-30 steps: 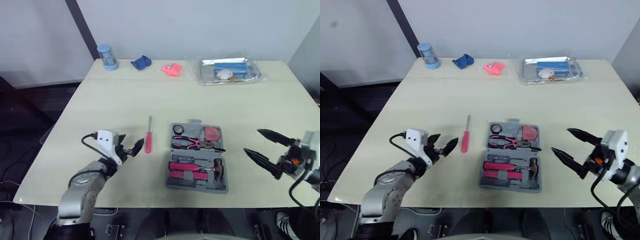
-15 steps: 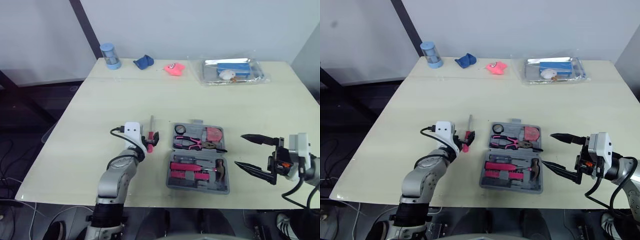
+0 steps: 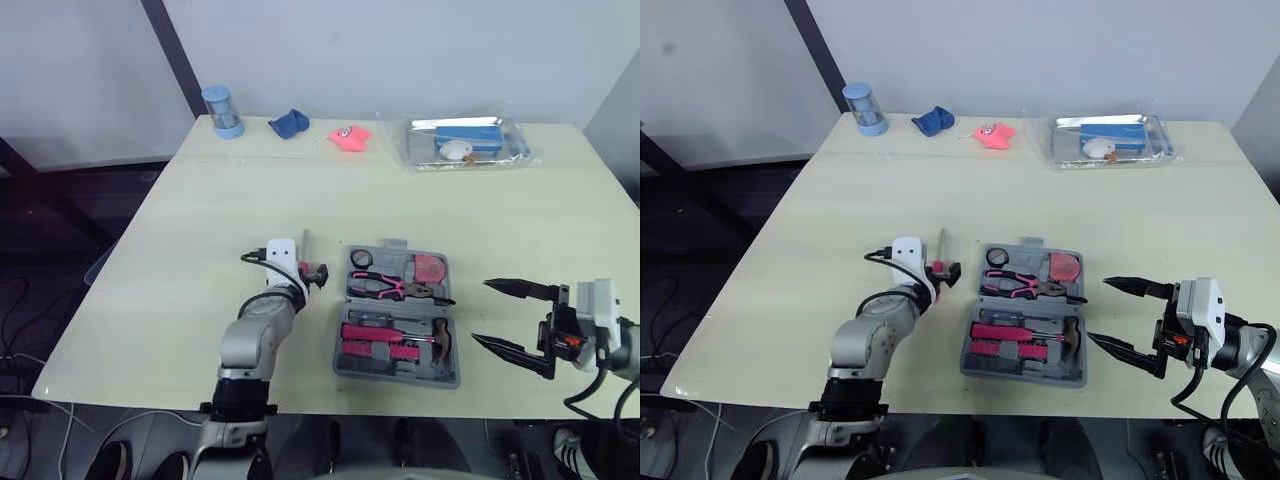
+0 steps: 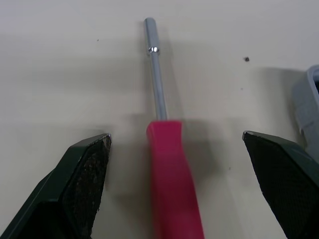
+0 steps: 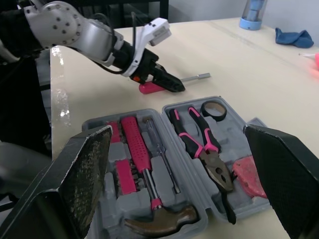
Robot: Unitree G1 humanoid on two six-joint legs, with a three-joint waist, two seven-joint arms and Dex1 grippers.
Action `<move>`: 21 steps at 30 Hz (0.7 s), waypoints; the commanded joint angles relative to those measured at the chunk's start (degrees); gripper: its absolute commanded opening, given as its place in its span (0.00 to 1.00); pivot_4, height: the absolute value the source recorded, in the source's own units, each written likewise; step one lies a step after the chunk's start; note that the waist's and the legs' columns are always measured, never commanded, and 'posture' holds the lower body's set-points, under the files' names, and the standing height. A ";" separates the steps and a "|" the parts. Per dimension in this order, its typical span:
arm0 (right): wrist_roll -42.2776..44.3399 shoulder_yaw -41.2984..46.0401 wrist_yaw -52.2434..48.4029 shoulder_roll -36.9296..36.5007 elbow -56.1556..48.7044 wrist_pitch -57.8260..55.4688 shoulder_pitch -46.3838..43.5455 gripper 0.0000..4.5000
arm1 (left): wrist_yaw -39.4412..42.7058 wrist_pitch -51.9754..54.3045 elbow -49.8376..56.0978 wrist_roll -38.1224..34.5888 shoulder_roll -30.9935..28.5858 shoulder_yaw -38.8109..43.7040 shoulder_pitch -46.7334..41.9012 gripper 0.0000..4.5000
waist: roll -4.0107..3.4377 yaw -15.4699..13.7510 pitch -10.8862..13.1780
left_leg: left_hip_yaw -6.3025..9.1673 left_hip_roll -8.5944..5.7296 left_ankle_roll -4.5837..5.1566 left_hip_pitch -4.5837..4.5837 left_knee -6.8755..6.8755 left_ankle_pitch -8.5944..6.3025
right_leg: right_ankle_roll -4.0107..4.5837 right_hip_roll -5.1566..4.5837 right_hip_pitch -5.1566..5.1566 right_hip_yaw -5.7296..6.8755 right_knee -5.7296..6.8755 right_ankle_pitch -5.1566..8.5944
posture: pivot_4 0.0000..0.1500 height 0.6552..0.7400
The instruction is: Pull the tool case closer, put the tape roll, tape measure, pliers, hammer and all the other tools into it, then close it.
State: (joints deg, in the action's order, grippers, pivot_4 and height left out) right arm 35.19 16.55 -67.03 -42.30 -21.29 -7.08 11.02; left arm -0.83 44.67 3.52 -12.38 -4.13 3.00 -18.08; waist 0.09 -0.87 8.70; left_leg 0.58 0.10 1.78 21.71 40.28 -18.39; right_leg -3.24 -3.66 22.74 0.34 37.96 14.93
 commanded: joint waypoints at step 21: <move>-0.31 0.28 -3.08 1.17 -0.12 3.56 3.13 1.00 | -2.47 5.61 0.04 -0.01 1.41 4.57 -1.52 0.13 | 0.00 -0.03 0.00 | 0.02 0.00 -0.02 -0.01 0.00 0.01 | 0.00 -0.03 -0.01 -0.04 0.00 0.00 | 1.00 1.00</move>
State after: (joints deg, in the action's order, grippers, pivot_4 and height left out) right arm 34.21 16.49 -69.66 -41.27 -21.11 -4.54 13.87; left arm -3.41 49.70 3.06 -12.49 -2.51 7.20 -19.95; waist 0.09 -0.90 8.70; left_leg 0.59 0.10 1.76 21.69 40.29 -18.38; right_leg -3.24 -3.69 22.73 0.31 37.96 14.93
